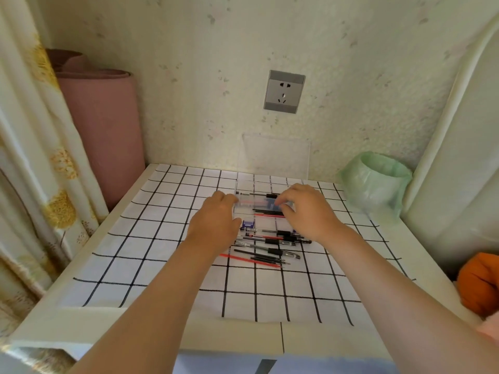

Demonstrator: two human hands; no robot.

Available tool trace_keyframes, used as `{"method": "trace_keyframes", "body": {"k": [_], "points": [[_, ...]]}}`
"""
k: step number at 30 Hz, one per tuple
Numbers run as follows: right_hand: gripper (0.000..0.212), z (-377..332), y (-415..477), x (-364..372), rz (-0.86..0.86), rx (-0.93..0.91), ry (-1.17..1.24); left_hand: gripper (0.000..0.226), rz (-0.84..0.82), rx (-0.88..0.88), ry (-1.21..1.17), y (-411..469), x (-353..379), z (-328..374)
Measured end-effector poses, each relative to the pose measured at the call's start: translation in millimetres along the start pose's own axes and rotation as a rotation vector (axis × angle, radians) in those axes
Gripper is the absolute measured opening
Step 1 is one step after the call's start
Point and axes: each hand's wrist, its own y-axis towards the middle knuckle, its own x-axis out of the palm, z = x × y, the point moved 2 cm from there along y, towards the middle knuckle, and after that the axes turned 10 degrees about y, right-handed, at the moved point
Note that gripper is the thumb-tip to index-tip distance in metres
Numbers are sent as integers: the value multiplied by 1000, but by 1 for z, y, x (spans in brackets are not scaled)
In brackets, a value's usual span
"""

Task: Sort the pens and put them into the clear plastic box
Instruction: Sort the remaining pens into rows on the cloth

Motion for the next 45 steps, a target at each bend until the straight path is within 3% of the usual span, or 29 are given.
{"method": "trace_keyframes", "body": {"k": [3,6,10,17,23,33,45], "points": [[17,-19,-16,-10,-160,-5,81,31,12,62,-20,-3,-7,4],[15,-25,-33,-10,-364,63,46,16,-87,150,-40,-11,-6,13],[19,-21,-48,-8,-449,109,-55,21,-227,204,4,-20,0,18],[23,-15,-61,-10,-411,59,-103,35,-200,309,63,-28,1,33],[23,-16,-61,-19,-344,72,-13,27,-208,339,44,-26,-1,45],[21,-28,-69,-11,-564,73,23,15,-458,336,-35,-28,-6,51],[27,-41,-69,-6,-563,80,64,13,-491,309,-159,-33,-10,39]]}}
